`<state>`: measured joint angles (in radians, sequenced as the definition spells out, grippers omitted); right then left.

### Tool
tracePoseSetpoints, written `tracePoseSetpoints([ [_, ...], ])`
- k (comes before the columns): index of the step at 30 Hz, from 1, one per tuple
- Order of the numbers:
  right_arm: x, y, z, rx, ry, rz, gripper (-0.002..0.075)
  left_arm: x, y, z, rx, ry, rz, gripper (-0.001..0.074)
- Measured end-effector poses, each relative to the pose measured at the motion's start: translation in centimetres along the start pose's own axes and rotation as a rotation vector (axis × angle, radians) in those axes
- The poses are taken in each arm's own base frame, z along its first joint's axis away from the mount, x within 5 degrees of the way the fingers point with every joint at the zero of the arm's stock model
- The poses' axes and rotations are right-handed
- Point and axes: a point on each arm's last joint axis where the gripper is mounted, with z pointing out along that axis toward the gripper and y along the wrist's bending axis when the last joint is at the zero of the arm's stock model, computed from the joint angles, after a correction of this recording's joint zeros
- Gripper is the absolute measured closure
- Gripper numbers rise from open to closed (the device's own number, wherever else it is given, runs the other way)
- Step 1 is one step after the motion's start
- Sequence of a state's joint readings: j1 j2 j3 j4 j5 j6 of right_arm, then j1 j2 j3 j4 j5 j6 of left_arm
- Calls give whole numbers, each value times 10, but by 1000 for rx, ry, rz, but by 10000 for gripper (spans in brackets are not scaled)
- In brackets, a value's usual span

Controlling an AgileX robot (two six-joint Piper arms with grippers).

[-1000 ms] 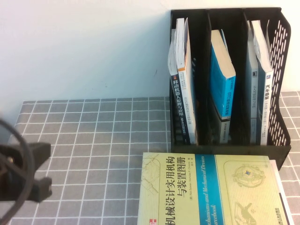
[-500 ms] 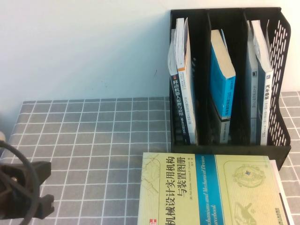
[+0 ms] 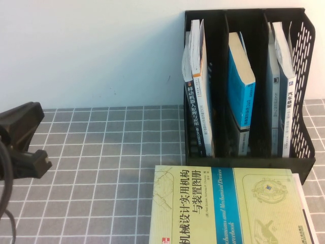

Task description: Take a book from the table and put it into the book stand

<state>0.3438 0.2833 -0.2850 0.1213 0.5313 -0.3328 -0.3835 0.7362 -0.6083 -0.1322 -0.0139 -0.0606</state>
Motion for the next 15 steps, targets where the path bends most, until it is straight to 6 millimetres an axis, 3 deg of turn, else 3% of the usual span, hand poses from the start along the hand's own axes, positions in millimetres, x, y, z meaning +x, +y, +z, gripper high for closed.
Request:
tracePoseSetpoints([
  [15, 6, 4, 0, -46, 55, 37, 729, 0, 0, 2, -1, -2, 0, 734],
])
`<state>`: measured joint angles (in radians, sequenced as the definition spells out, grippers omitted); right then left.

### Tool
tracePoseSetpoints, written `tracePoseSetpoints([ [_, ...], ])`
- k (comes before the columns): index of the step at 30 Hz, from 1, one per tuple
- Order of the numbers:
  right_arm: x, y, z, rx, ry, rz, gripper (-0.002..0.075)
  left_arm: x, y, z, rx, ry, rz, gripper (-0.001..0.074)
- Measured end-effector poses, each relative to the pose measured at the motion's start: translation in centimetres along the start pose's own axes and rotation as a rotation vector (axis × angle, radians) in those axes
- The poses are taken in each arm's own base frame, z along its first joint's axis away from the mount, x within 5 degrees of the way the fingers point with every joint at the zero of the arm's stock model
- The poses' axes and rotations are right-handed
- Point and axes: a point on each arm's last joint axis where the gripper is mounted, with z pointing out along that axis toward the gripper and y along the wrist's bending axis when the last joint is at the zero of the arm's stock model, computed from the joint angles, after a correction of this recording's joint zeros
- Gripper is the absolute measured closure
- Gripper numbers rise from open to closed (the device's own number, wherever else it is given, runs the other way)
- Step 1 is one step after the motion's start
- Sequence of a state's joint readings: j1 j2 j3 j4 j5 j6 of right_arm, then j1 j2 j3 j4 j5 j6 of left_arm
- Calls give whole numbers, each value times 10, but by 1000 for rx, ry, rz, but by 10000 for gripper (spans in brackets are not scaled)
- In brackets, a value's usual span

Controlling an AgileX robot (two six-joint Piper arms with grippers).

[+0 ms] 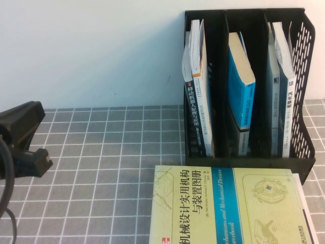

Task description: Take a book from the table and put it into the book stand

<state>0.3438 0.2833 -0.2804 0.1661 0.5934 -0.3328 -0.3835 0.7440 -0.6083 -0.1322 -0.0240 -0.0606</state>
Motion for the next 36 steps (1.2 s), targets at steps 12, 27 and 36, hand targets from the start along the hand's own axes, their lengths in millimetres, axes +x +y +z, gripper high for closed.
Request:
tracePoseSetpoints([
  [12, 0, 0, 0, -3, 1, 3, 729, 2, 2, -10, -10, -4, -2, 734],
  [27, 1, 2, 1, -21, 1, 27, 729, 121, 37, -102, -266, -165, -5, 734],
  [36, 2, 3, 2, -25, 1, 34, 729, 171, 46, -99, -314, 141, -39, 734],
])
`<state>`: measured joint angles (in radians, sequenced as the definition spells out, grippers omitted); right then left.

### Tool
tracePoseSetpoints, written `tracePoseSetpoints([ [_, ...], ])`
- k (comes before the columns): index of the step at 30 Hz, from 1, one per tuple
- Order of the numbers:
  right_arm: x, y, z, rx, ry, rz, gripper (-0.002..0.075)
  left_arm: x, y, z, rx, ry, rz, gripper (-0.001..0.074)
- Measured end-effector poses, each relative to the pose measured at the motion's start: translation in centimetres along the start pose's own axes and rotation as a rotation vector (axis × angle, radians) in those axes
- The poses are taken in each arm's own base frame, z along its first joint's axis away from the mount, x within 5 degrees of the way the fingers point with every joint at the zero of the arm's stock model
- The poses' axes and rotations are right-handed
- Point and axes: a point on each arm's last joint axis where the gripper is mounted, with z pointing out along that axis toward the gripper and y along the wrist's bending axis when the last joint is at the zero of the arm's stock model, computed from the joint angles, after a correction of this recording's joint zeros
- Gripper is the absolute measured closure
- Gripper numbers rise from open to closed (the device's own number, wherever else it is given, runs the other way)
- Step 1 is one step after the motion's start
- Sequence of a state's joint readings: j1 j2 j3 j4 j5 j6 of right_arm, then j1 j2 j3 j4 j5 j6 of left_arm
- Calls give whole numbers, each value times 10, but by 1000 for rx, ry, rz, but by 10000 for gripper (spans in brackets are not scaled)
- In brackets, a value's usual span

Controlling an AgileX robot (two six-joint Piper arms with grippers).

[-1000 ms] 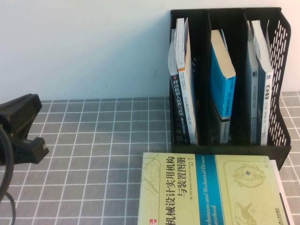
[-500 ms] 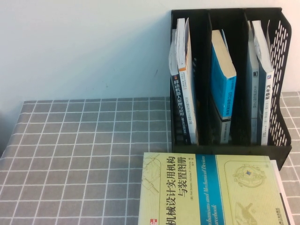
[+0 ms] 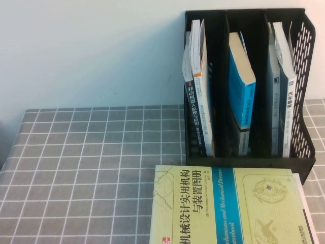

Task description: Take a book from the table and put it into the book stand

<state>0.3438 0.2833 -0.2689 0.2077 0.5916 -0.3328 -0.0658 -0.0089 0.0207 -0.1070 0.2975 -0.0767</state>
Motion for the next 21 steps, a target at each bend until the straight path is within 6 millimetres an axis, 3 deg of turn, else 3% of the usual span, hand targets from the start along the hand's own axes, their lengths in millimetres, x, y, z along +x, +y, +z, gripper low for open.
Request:
tracePoseSetpoints([
  [21, 0, 0, 0, 0, 2, 0, 729, 1, 0, 0, -3, 10, 2, 734],
])
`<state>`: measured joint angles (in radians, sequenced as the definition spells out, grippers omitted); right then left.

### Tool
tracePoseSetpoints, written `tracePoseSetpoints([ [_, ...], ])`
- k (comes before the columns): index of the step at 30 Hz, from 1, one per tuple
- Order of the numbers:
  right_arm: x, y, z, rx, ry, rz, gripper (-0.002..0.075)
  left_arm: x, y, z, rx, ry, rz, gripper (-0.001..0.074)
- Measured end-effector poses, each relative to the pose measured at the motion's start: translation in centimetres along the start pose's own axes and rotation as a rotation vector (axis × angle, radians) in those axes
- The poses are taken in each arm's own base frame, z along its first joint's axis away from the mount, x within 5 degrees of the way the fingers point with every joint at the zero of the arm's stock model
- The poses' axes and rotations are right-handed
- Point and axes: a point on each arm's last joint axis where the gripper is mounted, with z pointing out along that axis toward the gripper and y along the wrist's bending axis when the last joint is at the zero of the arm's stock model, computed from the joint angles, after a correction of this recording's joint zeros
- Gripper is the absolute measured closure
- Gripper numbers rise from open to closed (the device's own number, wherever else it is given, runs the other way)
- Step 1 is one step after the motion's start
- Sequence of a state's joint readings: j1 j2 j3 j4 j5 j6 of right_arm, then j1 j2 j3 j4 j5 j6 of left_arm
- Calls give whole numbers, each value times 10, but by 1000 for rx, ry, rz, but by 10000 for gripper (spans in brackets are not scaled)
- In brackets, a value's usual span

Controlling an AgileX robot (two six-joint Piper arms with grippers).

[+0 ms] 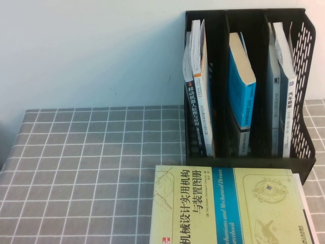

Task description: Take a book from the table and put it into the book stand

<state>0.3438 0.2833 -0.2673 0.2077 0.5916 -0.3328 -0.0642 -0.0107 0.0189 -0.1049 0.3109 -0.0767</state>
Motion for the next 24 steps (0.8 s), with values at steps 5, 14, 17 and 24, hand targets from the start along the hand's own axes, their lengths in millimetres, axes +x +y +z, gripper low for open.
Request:
tracePoseSetpoints([
  [5, 0, 0, 0, 0, 0, 0, 729, 0, 0, 0, -1, 2, 16, 734],
  [14, 0, 0, 0, 0, 0, 0, 729, 0, 0, 0, -5, 2, 34, 734],
  [17, 0, 0, 0, 0, 0, 0, 729, 0, 0, 0, -5, 2, 34, 734],
  [24, 0, 0, 0, 0, 1, 0, 729, 0, 0, 0, -4, 3, 34, 734],
])
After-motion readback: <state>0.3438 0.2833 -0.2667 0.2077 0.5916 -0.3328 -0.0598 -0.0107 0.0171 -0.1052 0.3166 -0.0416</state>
